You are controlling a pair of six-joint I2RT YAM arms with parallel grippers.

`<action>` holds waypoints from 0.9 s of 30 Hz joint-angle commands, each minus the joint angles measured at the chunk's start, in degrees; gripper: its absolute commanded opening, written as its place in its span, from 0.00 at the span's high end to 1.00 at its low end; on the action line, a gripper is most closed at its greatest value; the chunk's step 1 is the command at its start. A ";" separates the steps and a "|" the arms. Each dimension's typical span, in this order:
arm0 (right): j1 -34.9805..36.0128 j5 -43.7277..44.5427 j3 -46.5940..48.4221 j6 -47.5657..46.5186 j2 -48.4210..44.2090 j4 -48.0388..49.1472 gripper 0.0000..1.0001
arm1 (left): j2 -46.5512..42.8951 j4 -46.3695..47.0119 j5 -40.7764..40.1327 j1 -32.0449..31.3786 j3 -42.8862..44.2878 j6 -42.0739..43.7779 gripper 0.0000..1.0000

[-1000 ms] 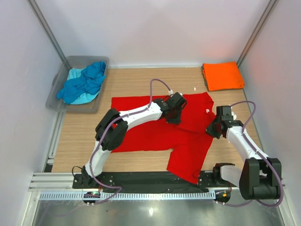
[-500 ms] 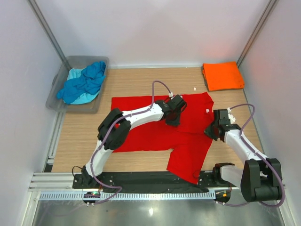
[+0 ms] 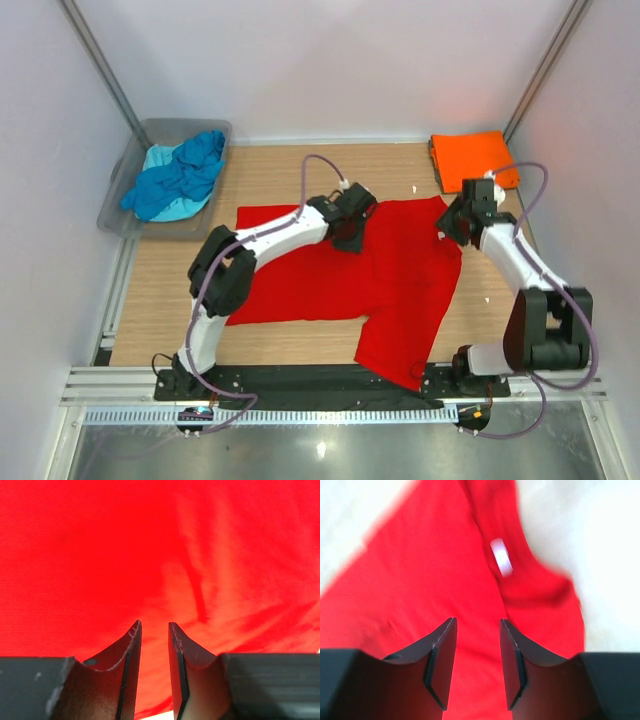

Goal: Fold and stack the t-shirts
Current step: Fold the tshirt

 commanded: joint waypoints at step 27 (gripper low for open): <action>-8.42 -12.69 25.06 -17.32 37.04 14.97 0.75 | -4.23 0.14 -10.69 26.81 -12.76 11.73 0.73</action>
